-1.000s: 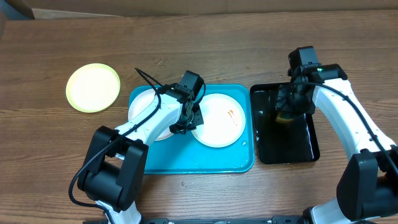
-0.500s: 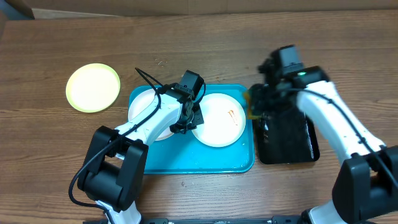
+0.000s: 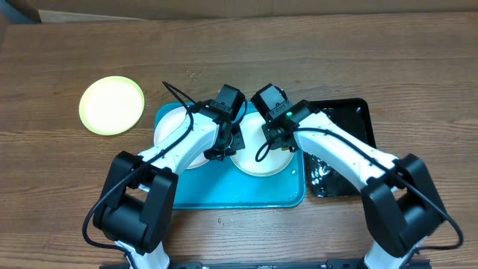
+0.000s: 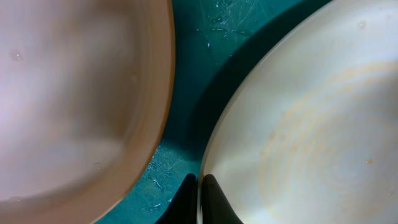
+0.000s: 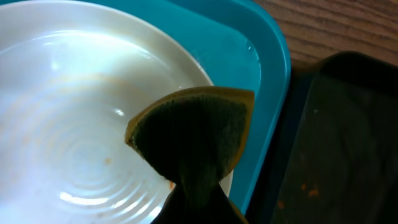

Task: Clean dirty plates on tray and stack at the side
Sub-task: 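Scrub the white plate surface with the sponge in the right gripper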

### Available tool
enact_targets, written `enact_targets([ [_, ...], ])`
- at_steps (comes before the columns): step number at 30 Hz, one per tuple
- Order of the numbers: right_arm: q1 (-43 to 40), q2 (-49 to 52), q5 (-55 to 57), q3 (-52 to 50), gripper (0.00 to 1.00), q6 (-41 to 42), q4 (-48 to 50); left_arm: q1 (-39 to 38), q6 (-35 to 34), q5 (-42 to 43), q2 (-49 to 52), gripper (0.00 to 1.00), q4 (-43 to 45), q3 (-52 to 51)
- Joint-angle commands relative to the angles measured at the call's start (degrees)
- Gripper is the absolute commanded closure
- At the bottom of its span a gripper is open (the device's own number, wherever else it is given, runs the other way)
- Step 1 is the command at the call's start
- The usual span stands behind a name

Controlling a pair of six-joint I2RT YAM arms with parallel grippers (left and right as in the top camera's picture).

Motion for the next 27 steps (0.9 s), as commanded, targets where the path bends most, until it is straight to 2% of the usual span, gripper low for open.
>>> enact_targets([
  [1, -0.8, 1.2, 1.7, 0.5, 0.96, -1.9, 1.9, 0.4, 0.9, -0.4, 1.0, 0.96, 0.2, -0.2],
  [9, -1.1, 3.3, 1.1, -2.5, 0.96, -3.0, 7.3, 0.3, 0.9, -0.2, 1.0, 0.96, 0.2, -0.2],
  [19, -1.1, 10.1, 0.5, -2.5, 0.96, -3.0, 6.6, 0.3, 0.9, 0.0, 1.0, 0.96, 0.2, -0.2],
  [27, -1.7, 10.1, -21.5, -2.0, 0.96, -6.3, -0.9, 0.3, 0.9, 0.0, 1.0, 0.96, 0.3, -0.2],
])
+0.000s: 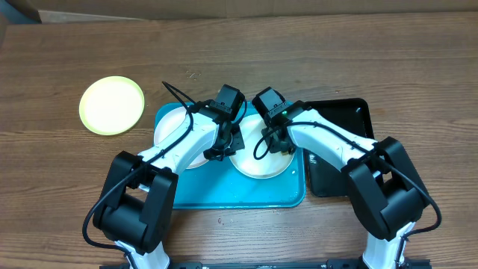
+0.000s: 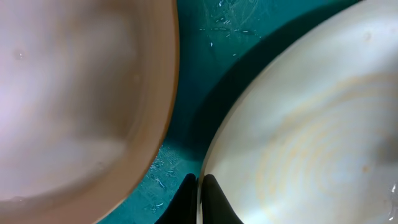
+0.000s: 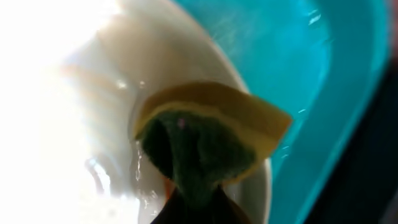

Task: Clean dirty plates on tray and stack at the side
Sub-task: 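Scrub the white plate surface with the sponge in the right gripper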

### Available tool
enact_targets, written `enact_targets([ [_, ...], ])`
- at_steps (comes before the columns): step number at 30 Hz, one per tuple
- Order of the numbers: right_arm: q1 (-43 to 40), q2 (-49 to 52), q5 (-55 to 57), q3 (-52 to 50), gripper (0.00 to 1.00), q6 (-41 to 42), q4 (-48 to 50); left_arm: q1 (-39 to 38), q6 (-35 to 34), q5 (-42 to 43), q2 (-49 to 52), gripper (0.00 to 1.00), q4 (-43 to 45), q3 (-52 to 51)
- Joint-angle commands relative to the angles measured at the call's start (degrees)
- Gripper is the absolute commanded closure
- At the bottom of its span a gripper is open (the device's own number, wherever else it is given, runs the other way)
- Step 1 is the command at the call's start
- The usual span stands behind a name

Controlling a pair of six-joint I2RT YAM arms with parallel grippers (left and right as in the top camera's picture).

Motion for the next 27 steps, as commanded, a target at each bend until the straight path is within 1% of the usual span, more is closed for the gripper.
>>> enact_targets([
  [1, -0.2, 2.9, -17.2, -1.7, 0.96, -2.6, -2.8, 0.3, 0.7, 0.1, 1.0, 0.96, 0.5, -0.2],
  [4, -0.9, 2.9, -22.0, -1.7, 0.96, -2.6, -2.9, 0.3, 0.7, 0.3, 1.0, 0.96, 0.5, -0.2],
  [11, -2.9, 2.9, -26.8, -0.9, 0.96, -2.6, -2.3, 0.3, 0.7, 1.2, 1.0, 0.96, 0.6, -0.2],
  [14, -4.1, 2.9, -30.2, 1.0, 0.96, -2.6, -2.3, 0.3, 0.7, 1.2, 1.0, 0.96, 0.7, -0.2],
  [17, -6.4, 2.8, -35.8, 4.5, 0.96, -2.6, -2.8, 0.3, 0.7, 1.2, 1.0, 0.96, 0.7, -0.2],
  [19, -8.2, 2.6, -39.5, 7.5, 0.96, -4.3, -4.6, 0.3, 0.7, 1.2, 1.0, 0.96, 0.7, -0.2],
  [22, -11.5, 2.2, -43.2, 12.9, 0.96, -7.2, -10.4, 0.3, 0.7, 1.2, 1.0, 0.96, 0.7, -0.2],
  [25, -15.3, 1.4, -41.4, 17.6, 0.96, -8.6, -18.4, 0.3, 0.7, 1.2, 1.0, 0.96, 0.7, -0.2],
  [27, -18.1, 0.5, -38.1, 19.0, 0.96, -8.5, -22.7, 0.3, 0.7, 1.2, 1.0, 0.96, 0.7, -0.2],
])
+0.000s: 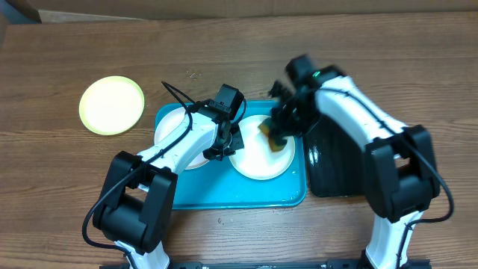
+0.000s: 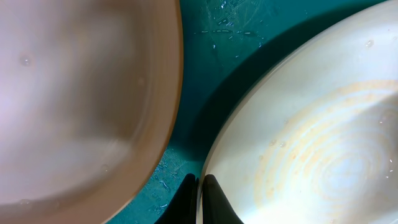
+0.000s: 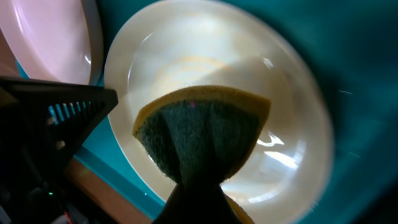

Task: Clean dirty plates on tray and stack at the side
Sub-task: 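Scrub the white plate surface with the sponge in the right gripper, then return the sponge to the black tray and release it with the right gripper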

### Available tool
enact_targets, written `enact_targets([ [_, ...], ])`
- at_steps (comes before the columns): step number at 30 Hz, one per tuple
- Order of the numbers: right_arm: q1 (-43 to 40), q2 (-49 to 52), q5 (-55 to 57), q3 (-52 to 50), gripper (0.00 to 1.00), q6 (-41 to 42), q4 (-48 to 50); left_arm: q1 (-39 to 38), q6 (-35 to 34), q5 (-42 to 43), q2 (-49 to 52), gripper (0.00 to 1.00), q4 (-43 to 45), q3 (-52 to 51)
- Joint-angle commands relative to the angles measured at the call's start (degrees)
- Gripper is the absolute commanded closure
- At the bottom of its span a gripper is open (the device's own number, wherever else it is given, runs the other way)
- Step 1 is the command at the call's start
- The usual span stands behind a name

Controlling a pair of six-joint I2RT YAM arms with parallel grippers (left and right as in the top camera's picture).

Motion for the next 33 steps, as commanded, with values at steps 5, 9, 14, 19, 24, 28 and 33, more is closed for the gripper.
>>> enact_targets([
  [5, -11.0, -3.8, 14.6, 2.9, 0.96, 1.0, -9.4, 0.0, 0.5, 0.9, 1.0, 0.96, 0.6, -0.2],
  [9, -14.5, -3.8, 30.9, 1.8, 0.96, 8.0, -11.3, 0.0, 0.5, 0.9, 1.0, 0.95, 0.6, -0.2],
  [14, -15.6, -3.7, 34.4, -2.8, 0.96, 9.7, -5.7, 0.0, 0.5, 0.9, 1.0, 0.95, 0.6, -0.2],
  [19, -15.5, -3.7, 37.2, -10.7, 0.96, 9.7, 5.7, 0.0, 0.7, 0.9, 1.0, 0.95, 0.5, -0.2],
  [24, -15.5, -3.7, 36.8, -14.8, 0.39, 9.7, 11.6, -0.1, 0.7, 1.3, 1.0, 0.94, 0.3, -0.2],
  [28, -15.6, -3.8, 36.7, -13.2, 0.16, 9.7, 11.5, -0.1, 0.7, 1.4, 1.0, 0.9, 0.2, -0.2],
  [33, -15.7, -3.8, 36.5, -12.0, 0.18, 9.7, 10.9, -0.1, 0.7, 1.3, 1.0, 0.9, -1.2, -0.2],
])
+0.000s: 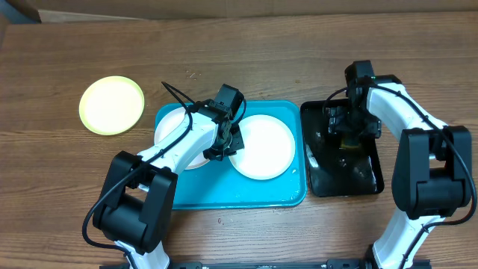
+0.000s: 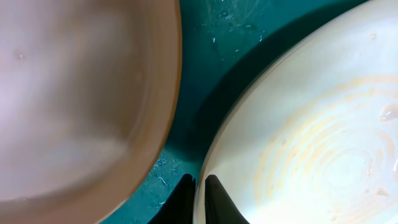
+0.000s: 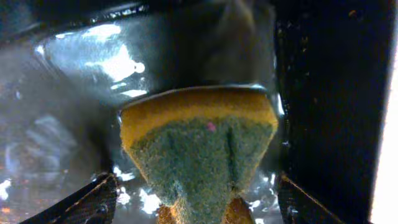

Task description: Clean dirty plates on tray and stack at the side

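A white plate point(image 1: 263, 146) lies on the right half of the teal tray point(image 1: 224, 190); its face shows faint rings and a few water drops point(image 2: 311, 137). My left gripper point(image 1: 226, 146) is shut on that plate's left rim point(image 2: 199, 198). A pink plate point(image 1: 170, 127) lies on the tray's left half, partly under my left arm point(image 2: 74, 99). My right gripper point(image 1: 345, 137) is shut on a yellow and green sponge point(image 3: 199, 140) low over the black tray point(image 1: 351, 179), whose bottom is wet point(image 3: 68, 74).
A yellow-green plate point(image 1: 112, 104) sits alone on the wooden table at the far left. The black tray lies right beside the teal tray's right edge. A black cable point(image 1: 175, 95) loops off my left arm above the pink plate.
My right gripper, still holding the sponge, was above the white plate and is now over the black tray at the right. My left gripper keeps its hold on the plate's rim.
The sponge was first held over the white plate's right side, then down on the wet plate, then above the plate. Now it is over the black tray. All along my left gripper stayed shut on the plate's left rim, and the plates kept their places.
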### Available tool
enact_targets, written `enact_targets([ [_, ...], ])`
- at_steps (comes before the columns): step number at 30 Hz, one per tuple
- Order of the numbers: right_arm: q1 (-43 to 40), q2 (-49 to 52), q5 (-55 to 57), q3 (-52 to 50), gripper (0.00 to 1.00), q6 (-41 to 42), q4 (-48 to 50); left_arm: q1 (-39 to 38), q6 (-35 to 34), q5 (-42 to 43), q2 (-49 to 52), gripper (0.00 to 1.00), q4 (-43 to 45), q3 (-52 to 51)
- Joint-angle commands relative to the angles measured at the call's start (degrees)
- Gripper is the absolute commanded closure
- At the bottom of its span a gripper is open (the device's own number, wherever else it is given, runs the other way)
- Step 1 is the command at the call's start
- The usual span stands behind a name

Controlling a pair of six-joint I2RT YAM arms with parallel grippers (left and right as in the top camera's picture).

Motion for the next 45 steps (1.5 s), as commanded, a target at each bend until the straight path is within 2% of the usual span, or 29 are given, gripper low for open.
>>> enact_targets([
  [1, -0.1, -1.4, 0.3, 1.8, 0.19, 0.5, -0.5, -0.1, 0.7, 0.7, 1.0, 0.9, -0.9, -0.2],
  [4, -0.1, -1.4, -4.7, 1.8, 0.25, 0.5, -1.5, -0.1, 0.7, 0.7, 1.0, 0.9, -1.0, -0.2],
  [7, -0.1, -1.4, -9.1, 1.8, 0.44, 0.5, -1.5, -0.1, 0.7, 0.7, 1.0, 0.9, -0.6, -0.2],
  [9, -0.1, -1.4, -9.3, 1.8, 0.81, 0.4, -1.0, -0.1, 0.7, 0.7, 1.0, 0.89, -0.3, -0.2],
  [10, -0.1, -1.4, -9.4, 1.8, 0.89, 0.4, -0.8, -0.1, 0.7, 0.7, 1.0, 0.87, -0.3, -0.2],
  [11, -0.1, -1.4, -9.4, 2.4, 0.87, 0.4, -0.9, -0.1, 0.7, 0.6, 1.0, 0.83, -0.3, -0.2],
  [12, -0.2, -1.4, -9.4, 3.1, 0.73, 0.5, -1.3, -0.1, 0.7, 0.6, 1.0, 0.81, -0.3, -0.2],
  [13, -0.2, -1.5, -9.4, 4.2, 0.63, 0.5, -2.1, -0.1, 0.9, 0.6, 1.0, 0.79, -0.3, -0.2],
  [17, -0.3, -1.8, -9.3, 11.6, 0.5, 0.5, -7.4, -0.1, 2.8, 0.2, 1.0, 0.75, -0.5, -0.2],
  [21, -0.4, -1.9, -9.3, 17.2, 0.45, 0.5, -11.0, -0.2, 3.1, 0.2, 1.0, 0.76, -0.5, -0.2],
  [24, -1.7, -1.9, -9.3, 19.2, 0.41, 1.9, -11.6, -0.2, 3.1, 0.2, 1.1, 0.72, 0.1, -0.3],
  [26, -3.5, -1.9, -9.4, 19.3, 0.4, 4.0, -11.2, -0.2, 3.1, 0.2, 1.3, 0.72, 0.2, -0.3],
  [30, -7.4, -1.8, -9.3, 19.2, 0.3, 4.4, -10.9, -0.5, 3.1, 0.2, 1.7, 0.73, 0.3, -0.6],
  [35, -13.2, -1.8, -9.3, 19.2, 0.27, 4.4, -10.4, -1.6, 3.1, 0.2, 2.3, 0.74, 0.9, -1.0],
  [37, -15.5, -1.8, -9.3, 19.2, 0.26, 4.3, -10.0, -1.6, 3.1, 0.2, 2.3, 0.8, 0.9, -1.0],
  [39, -17.4, -1.8, -9.3, 19.2, 0.0, 4.4, -10.1, -1.6, 3.1, 0.3, 2.3, 0.93, 0.8, -1.0],
  [40, -18.1, -1.8, -9.3, 19.2, 0.0, 4.3, -10.1, -1.5, 3.1, 0.3, 2.3, 0.96, 0.6, -1.0],
  [45, -21.3, -1.8, -9.4, 19.2, 0.0, 4.4, -10.2, -1.2, 5.4, 0.7, 2.2, 0.96, -0.4, -0.2],
])
